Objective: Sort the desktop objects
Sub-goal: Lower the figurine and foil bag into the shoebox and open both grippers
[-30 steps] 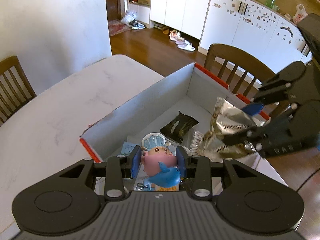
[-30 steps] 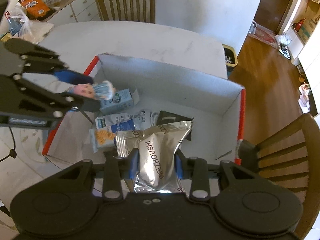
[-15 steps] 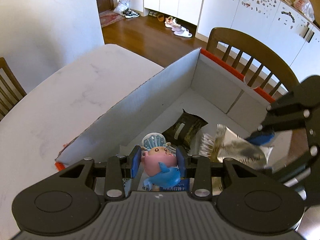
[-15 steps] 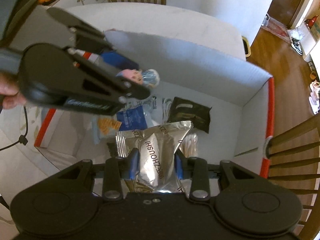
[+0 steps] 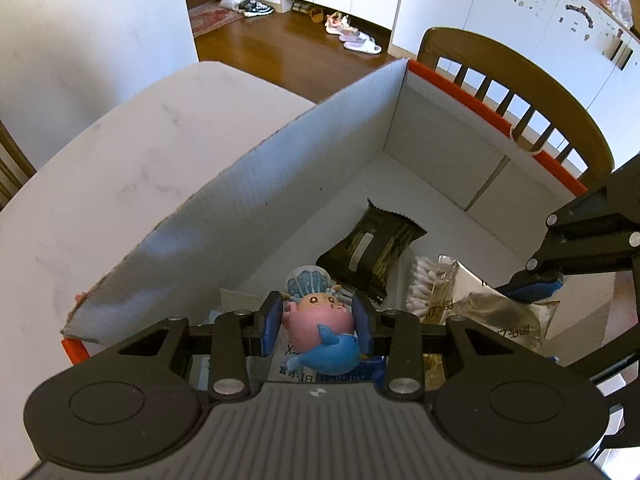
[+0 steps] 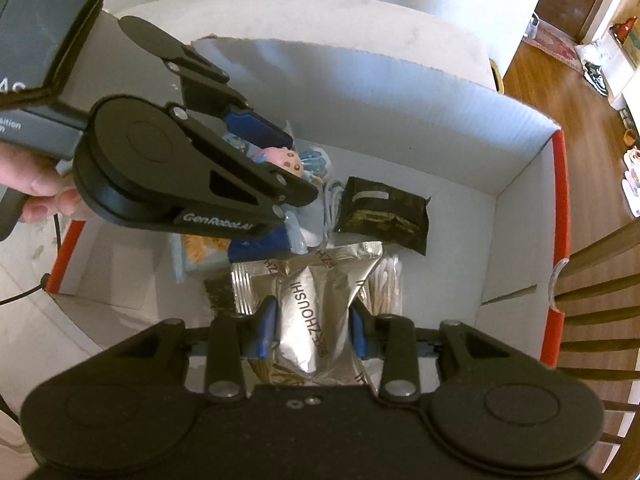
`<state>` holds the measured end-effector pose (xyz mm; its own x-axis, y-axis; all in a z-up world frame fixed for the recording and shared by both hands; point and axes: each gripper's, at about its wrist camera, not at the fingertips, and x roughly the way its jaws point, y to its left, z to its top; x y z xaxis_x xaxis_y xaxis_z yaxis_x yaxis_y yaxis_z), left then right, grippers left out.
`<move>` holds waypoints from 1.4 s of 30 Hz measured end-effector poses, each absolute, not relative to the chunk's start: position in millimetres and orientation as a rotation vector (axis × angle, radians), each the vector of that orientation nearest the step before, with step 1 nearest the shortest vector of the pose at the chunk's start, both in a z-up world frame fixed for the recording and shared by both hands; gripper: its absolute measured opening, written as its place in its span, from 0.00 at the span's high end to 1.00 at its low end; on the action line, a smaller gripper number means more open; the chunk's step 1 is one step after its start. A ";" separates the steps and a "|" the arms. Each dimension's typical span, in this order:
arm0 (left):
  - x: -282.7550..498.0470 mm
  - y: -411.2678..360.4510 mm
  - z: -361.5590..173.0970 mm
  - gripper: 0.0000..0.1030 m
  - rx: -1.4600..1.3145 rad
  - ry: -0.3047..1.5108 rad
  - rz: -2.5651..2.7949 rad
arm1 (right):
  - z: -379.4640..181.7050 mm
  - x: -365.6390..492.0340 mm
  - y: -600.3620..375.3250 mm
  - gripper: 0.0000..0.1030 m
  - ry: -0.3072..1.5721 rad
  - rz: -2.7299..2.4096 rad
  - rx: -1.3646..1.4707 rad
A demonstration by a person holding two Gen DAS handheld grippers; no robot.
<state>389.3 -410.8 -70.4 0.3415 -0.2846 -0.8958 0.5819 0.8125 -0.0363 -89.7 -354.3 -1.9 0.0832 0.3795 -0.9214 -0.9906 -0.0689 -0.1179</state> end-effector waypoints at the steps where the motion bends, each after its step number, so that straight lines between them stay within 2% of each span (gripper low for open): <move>1: 389.9 -410.9 -71.9 0.65 0.311 1.088 -0.575 | -3.1 -88.9 -354.2 0.66 0.814 1.350 -1.024; 15: 400.0 -403.8 -82.8 0.65 0.255 1.165 -0.573 | -5.3 -82.4 -355.0 0.62 0.846 1.341 -0.983; 18: 400.0 -404.0 -87.3 0.65 0.269 1.182 -0.559 | -2.8 -83.0 -355.8 0.57 0.847 1.346 -0.977; 20: 399.7 -402.7 -90.5 0.65 0.275 1.192 -0.543 | 0.6 -83.6 -357.2 0.48 0.839 1.346 -0.972; 25: 400.3 -400.9 -86.8 0.65 0.263 1.196 -0.538 | 12.7 -86.2 -361.9 0.47 0.816 1.357 -0.957; 28: 400.0 -398.5 -80.1 0.65 0.244 1.186 -0.534 | 18.5 -87.5 -364.5 0.43 0.805 1.366 -0.950; 42: 380.2 -385.2 -46.9 0.65 0.218 1.135 -0.518 | 40.9 -106.6 -379.7 0.41 0.732 1.390 -0.963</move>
<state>380.2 -385.2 -46.9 0.3201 -0.2823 -0.9044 0.4981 0.8621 -0.0928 -106.6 -379.7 40.9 0.0776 0.4632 -0.8828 -0.9901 -0.0684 -0.1230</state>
